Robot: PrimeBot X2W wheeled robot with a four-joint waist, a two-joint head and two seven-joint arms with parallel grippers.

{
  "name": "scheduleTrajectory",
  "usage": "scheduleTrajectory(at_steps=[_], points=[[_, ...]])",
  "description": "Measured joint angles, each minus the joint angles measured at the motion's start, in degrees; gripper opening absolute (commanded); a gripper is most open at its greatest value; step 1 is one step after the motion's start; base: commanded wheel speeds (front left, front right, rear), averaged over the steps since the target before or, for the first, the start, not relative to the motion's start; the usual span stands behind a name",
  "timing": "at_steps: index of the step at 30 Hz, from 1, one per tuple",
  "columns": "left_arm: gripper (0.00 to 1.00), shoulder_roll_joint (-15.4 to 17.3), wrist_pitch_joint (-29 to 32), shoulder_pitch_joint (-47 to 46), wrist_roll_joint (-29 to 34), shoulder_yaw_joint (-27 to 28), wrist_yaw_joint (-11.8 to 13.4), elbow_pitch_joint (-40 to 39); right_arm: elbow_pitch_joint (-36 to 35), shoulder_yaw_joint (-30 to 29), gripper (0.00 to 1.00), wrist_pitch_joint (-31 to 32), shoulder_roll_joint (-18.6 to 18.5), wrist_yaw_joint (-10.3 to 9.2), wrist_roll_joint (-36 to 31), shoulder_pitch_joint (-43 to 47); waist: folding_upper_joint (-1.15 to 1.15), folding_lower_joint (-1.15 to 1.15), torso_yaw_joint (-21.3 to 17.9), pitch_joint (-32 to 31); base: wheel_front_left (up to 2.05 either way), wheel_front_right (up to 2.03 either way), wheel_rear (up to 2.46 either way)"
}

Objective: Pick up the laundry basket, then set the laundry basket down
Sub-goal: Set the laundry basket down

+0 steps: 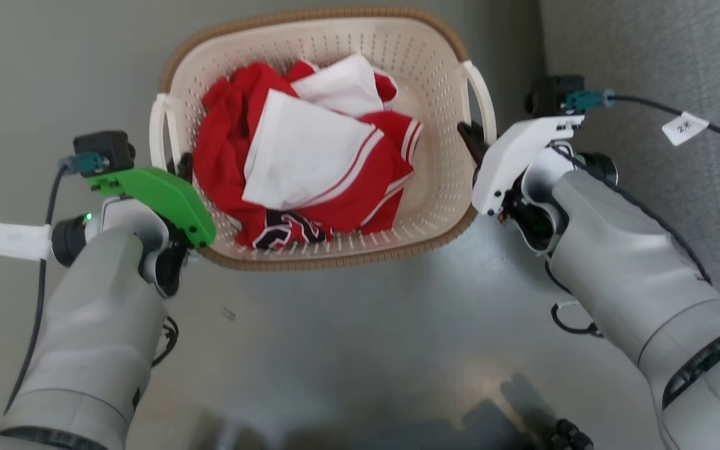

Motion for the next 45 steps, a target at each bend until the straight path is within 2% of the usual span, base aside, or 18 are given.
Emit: scheduleTrajectory(at_steps=[12,27,45], points=[[0.00,0.29,-3.14,-4.55,1.46,0.21,0.12,-0.33,-0.02,-0.12,0.00,-1.97,-0.21,0.08,-0.07,-4.11,0.00,0.00,0.13,8.00,0.00,0.00,0.00],[0.00,0.18,-6.20,-7.83,1.91,0.30,0.18,0.54,0.02,0.66,0.00,-3.13,-0.49,0.11,-0.04,-7.78,0.00,-0.01,0.94,14.91,0.00,0.00,0.00],[0.00,-0.12,-8.44,-10.67,2.43,0.36,0.16,1.20,0.86,1.79,0.00,-4.82,-0.74,0.19,0.04,-10.84,0.00,-0.01,1.90,18.64,0.00,0.00,0.00]])
